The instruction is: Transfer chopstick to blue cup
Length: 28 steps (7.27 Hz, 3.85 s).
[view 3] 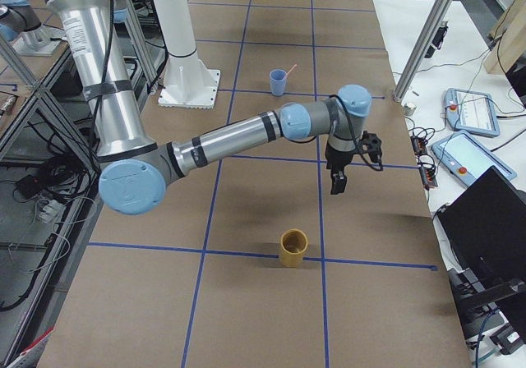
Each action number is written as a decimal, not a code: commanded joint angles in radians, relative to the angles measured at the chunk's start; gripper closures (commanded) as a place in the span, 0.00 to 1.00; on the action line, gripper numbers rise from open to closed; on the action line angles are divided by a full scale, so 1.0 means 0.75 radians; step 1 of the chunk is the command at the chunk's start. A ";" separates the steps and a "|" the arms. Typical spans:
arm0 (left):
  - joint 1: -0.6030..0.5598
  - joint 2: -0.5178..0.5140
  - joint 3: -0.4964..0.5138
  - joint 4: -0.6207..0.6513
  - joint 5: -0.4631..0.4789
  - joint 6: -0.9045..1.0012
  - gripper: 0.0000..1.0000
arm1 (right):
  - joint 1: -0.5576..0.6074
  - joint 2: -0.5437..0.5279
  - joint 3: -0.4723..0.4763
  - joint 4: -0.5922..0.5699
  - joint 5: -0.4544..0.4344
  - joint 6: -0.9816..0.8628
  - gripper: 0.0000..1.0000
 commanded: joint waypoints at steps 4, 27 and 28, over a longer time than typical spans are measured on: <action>0.000 0.052 -0.061 -0.068 -0.095 0.003 0.01 | 0.168 -0.311 0.009 0.117 -0.007 -0.259 0.00; -0.015 0.079 -0.084 -0.072 -0.087 -0.001 0.01 | 0.172 -0.329 0.032 0.117 0.001 -0.239 0.00; -0.015 0.079 -0.084 -0.072 -0.087 -0.001 0.01 | 0.172 -0.329 0.032 0.117 0.001 -0.237 0.00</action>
